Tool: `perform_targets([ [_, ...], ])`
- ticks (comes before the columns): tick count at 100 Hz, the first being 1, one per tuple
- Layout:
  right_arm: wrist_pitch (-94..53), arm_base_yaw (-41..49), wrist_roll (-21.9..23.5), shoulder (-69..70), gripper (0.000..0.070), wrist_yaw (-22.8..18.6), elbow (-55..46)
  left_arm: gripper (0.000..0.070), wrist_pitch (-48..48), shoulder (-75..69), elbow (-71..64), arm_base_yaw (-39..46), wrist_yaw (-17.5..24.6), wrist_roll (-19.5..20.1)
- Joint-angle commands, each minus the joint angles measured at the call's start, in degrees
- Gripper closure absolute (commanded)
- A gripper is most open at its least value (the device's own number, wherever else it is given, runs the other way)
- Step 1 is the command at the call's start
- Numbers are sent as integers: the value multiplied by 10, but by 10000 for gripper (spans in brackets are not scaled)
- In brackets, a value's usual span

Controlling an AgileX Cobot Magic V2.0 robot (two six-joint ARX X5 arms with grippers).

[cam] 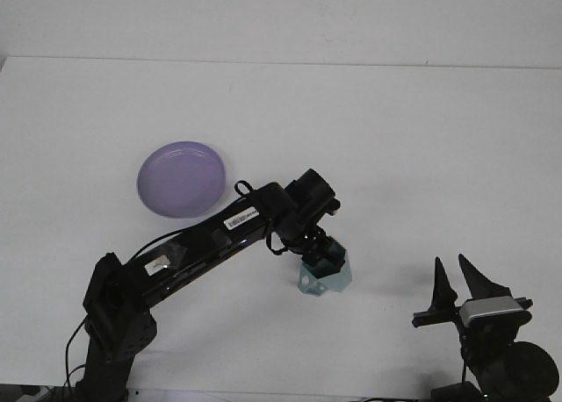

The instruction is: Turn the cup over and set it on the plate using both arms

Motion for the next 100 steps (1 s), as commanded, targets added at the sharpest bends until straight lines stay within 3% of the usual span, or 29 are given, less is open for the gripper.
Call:
perform_targets([
  [1, 6, 1, 7, 1, 449, 2, 4, 686, -38, 7, 38, 8, -19, 32],
  [22, 6, 1, 7, 1, 449, 1, 4, 686, -141, 7, 129, 74, -52, 65],
  [41, 6, 1, 7, 1, 449, 1, 4, 686, -177, -11, 151, 165, -54, 75],
  [50, 6, 1, 7, 1, 449, 0, 4, 686, -195, -20, 151, 217, -76, 86],
  [84, 6, 1, 7, 1, 449, 0, 4, 686, -190, -25, 150, 380, -82, 96],
  [100, 6, 1, 7, 1, 449, 0, 4, 686, -183, -15, 150, 419, -114, 99],
])
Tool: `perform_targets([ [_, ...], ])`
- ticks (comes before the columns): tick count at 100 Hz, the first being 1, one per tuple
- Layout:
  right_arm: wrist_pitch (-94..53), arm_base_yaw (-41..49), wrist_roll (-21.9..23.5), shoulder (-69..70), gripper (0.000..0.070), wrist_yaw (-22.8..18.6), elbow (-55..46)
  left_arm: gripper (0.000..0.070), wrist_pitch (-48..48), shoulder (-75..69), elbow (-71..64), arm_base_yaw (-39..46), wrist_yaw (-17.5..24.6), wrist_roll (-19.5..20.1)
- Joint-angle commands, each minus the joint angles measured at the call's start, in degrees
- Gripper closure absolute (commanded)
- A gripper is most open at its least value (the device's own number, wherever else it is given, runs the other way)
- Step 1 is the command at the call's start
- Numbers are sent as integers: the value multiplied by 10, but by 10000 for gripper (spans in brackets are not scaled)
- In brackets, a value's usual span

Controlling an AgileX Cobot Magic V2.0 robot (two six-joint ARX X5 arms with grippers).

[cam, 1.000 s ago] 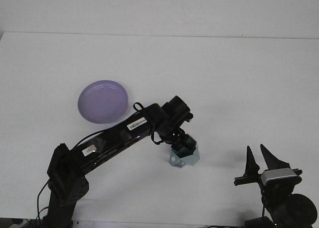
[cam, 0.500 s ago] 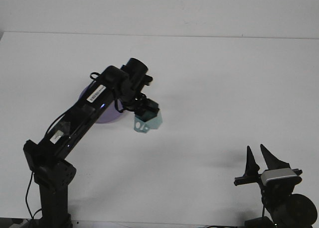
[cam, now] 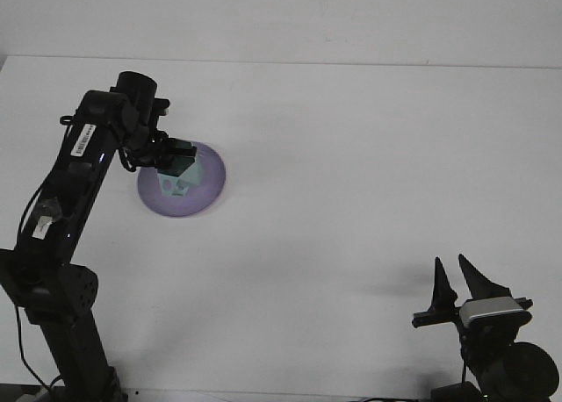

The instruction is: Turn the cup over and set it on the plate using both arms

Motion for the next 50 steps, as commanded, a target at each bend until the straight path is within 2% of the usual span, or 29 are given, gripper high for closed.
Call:
perform_targets([
  [1, 6, 1, 7, 1, 449, 1, 4, 686, 0, 13, 14, 9, -3, 8],
  [50, 5, 1, 7, 1, 449, 1, 4, 687, 58, 113, 14, 28, -3, 8],
])
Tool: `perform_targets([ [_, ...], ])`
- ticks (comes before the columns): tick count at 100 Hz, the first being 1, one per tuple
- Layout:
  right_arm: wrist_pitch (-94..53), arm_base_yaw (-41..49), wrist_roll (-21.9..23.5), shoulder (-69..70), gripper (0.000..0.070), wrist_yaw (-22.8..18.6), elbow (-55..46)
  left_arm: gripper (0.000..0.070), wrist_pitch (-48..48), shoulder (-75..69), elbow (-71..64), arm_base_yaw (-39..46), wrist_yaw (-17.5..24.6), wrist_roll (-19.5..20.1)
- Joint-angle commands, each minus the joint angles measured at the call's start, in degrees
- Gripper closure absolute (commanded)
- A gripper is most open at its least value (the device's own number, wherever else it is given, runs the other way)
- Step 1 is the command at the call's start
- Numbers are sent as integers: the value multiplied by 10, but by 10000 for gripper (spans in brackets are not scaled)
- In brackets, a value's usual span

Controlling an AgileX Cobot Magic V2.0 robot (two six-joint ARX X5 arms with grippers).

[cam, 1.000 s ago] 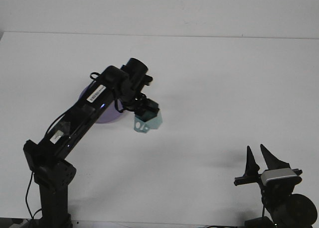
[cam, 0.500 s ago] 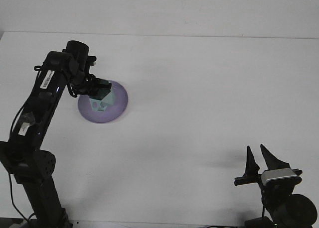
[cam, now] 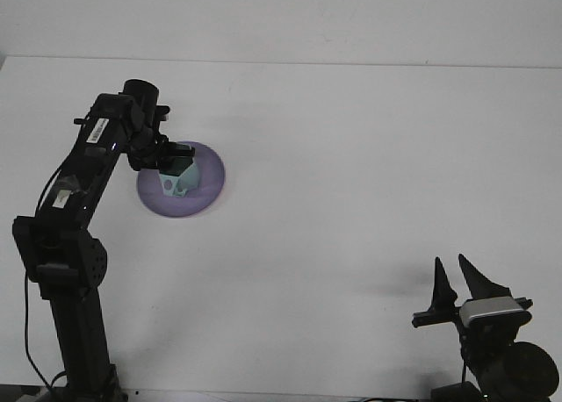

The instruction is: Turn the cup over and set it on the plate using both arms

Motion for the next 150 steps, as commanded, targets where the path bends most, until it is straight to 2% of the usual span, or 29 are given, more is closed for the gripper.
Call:
perform_targets([
  [1, 6, 1, 7, 1, 449, 1, 4, 687, 4, 18, 14, -1, -1, 5],
  [22, 5, 1, 7, 1, 449, 1, 4, 685, 7, 38, 14, 3, -1, 6],
  [29, 5, 1, 8, 1, 449, 1, 4, 661, 11, 38, 14, 3, -1, 11],
  [33, 5, 1, 8, 1, 449, 1, 4, 580, 10, 37, 14, 3, -1, 16],
  [40, 5, 1, 8, 1, 449, 1, 4, 375, 6, 36, 16, 3, -1, 16],
  [43, 5, 1, 8, 1, 449, 1, 4, 310, 1, 35, 19, 3, -1, 16],
  [48, 5, 1, 8, 1, 449, 1, 4, 262, -14, 33, 28, 3, -1, 16],
  [65, 5, 1, 8, 1, 449, 1, 4, 265, -66, 19, 89, 8, 1, 13],
  [87, 6, 1, 7, 1, 449, 1, 4, 268, -68, -85, 99, 21, 5, 1],
  [94, 6, 1, 7, 1, 449, 1, 4, 302, -75, -128, 99, 26, 5, 0],
  [100, 6, 1, 7, 1, 449, 2, 4, 403, -76, -165, 98, 30, 5, 0],
  [108, 6, 1, 7, 1, 449, 2, 4, 575, -75, -214, 98, 32, 6, 0],
  [112, 6, 1, 7, 1, 449, 2, 4, 693, -75, -242, 97, 32, 6, 0],
  [113, 6, 1, 7, 1, 449, 2, 4, 700, -75, -245, 97, 32, 6, 0],
  [128, 6, 1, 8, 1, 450, 2, 4, 687, -68, -344, 68, 33, 6, 3],
  [143, 6, 1, 8, 1, 452, 2, 4, 687, -13, -465, -65, 33, 5, 19],
  [147, 6, 1, 9, 1, 474, 2, 4, 687, 20, -504, -123, 33, 5, 20],
  [150, 6, 1, 12, 1, 533, 3, 4, 687, 50, -535, -172, 33, 5, 20],
])
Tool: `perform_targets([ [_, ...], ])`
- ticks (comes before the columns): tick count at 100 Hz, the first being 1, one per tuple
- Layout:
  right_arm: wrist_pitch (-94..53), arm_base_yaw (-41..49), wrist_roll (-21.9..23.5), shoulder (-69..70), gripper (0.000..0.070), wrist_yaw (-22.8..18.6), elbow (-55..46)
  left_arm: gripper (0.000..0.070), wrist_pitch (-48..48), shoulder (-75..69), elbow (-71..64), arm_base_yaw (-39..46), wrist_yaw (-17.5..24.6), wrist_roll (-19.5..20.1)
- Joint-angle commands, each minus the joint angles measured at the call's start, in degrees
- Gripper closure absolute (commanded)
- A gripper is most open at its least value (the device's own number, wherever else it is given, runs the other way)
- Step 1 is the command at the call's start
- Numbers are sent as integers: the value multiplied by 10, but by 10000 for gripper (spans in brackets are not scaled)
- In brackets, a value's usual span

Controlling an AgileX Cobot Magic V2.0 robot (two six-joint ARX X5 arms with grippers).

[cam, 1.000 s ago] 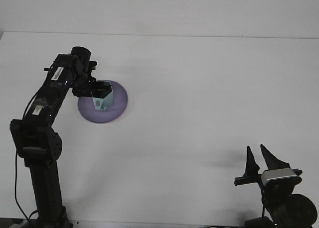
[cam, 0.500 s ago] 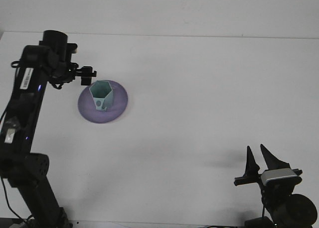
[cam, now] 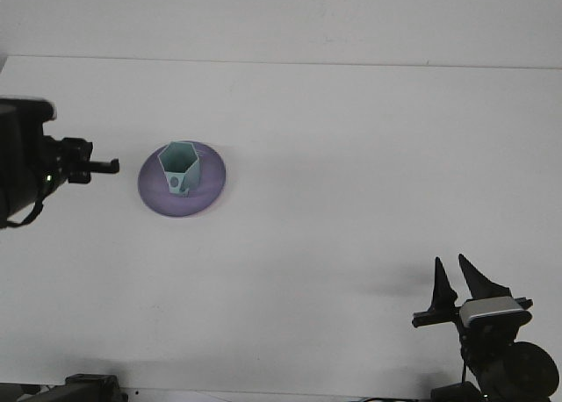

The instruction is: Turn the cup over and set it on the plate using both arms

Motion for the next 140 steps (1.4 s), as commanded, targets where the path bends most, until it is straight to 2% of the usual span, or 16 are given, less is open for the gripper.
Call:
perform_targets([
  [1, 6, 1, 11, 1, 559, 2, 4, 687, 51, -45, -91, 1, 1, 12],
  [6, 7, 1, 11, 1, 700, 2, 4, 687, 119, -106, -188, 1, 1, 12],
  [17, 11, 1, 12, 1, 700, 23, 4, 687, 259, -219, -374, 1, 2, 9],
  [31, 27, 1, 9, 1, 700, 44, -2, 687, 424, -364, -599, -6, 23, -2],
  [51, 52, 1, -2, 1, 700, 47, -14, 687, 530, -513, -776, -14, 23, -26],
  [62, 53, 1, -2, 1, 700, 48, -14, 687, 538, -552, -796, -14, 20, -47],
  [140, 48, 1, -2, 0, 700, 47, -13, 686, 555, -570, -796, -14, 18, -47],
])
